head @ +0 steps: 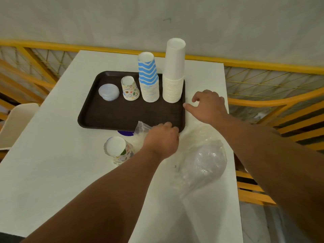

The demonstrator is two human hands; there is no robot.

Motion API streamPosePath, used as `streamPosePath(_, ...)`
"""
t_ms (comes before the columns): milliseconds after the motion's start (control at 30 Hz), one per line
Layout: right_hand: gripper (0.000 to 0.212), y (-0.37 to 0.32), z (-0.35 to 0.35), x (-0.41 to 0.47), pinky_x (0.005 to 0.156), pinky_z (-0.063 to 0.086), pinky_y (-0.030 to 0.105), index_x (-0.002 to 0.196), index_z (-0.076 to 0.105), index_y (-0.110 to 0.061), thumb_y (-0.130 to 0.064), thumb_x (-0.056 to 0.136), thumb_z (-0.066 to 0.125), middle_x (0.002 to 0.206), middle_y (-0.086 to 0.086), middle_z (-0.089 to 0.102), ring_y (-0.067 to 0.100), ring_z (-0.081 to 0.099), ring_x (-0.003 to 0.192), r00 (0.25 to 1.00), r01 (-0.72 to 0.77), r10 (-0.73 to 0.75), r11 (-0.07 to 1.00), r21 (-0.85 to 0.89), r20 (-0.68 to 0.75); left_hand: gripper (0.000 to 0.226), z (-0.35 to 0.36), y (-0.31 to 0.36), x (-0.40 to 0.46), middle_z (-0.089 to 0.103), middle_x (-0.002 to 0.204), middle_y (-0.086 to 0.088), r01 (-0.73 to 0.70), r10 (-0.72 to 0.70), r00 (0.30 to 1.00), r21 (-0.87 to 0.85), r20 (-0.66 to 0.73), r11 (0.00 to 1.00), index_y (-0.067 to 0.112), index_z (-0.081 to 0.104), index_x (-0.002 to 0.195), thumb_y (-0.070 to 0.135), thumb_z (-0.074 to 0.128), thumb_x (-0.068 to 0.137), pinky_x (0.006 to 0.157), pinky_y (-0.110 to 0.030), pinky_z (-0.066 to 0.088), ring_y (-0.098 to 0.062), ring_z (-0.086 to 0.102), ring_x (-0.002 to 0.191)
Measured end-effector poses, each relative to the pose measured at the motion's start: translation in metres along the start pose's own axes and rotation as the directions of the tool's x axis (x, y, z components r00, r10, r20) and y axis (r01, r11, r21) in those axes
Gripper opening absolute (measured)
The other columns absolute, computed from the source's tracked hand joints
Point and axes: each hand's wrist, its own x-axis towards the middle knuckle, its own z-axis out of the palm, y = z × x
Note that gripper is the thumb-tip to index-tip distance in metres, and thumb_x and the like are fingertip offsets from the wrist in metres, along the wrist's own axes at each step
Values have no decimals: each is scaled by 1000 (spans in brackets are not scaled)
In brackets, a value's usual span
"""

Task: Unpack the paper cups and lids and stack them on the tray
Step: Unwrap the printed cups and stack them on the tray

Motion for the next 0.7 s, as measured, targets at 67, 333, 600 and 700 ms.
streamPosePath(67, 48, -18, -17, 0, 93, 39, 42, 109, 65, -21, -62, 87, 55, 112, 4, 63, 25, 56, 106, 999, 37, -36, 999, 5, -39, 29, -25, 1, 3, 58, 93, -6, -32, 33, 998, 13, -52, 999, 14, 65, 97, 30, 40, 99, 71, -34, 41, -25, 56, 84)
streamPosePath(333, 30, -116, -62, -16, 86, 47, 36, 96, 68, -18, -46, 86, 63, 100, 3, 67, 22, 60, 96, 982, 104, -64, 969, 226, -177, 36, -117, -48, -5, 64, 98, -9, -100, 100, 993, -6, 57, 995, 12, 68, 103, 39, 44, 98, 83, -41, 52, -27, 59, 94)
streamPosePath(600, 13, -175, -18, -109, 66, 41, 12, 83, 64, -24, -34, 91, 62, 75, -10, 63, -2, 54, 65, 904, -80, 379, 608, 790, -200, 52, -126, -110, -82, 58, 119, 0, -217, 276, 936, -257, 220, 942, 29, 57, 127, 60, 58, 85, 93, -38, 48, -19, 57, 108)
streamPosePath(700, 13, -182, 13, -154, 70, 48, 32, 79, 66, -27, -29, 87, 57, 77, -2, 66, 11, 56, 69, 827, -137, 553, 374, 917, -102, 66, -102, -120, -104, 38, 145, 1, -208, 270, 914, -222, 303, 953, 35, 42, 142, 54, 65, 84, 101, -39, 45, -23, 49, 124)
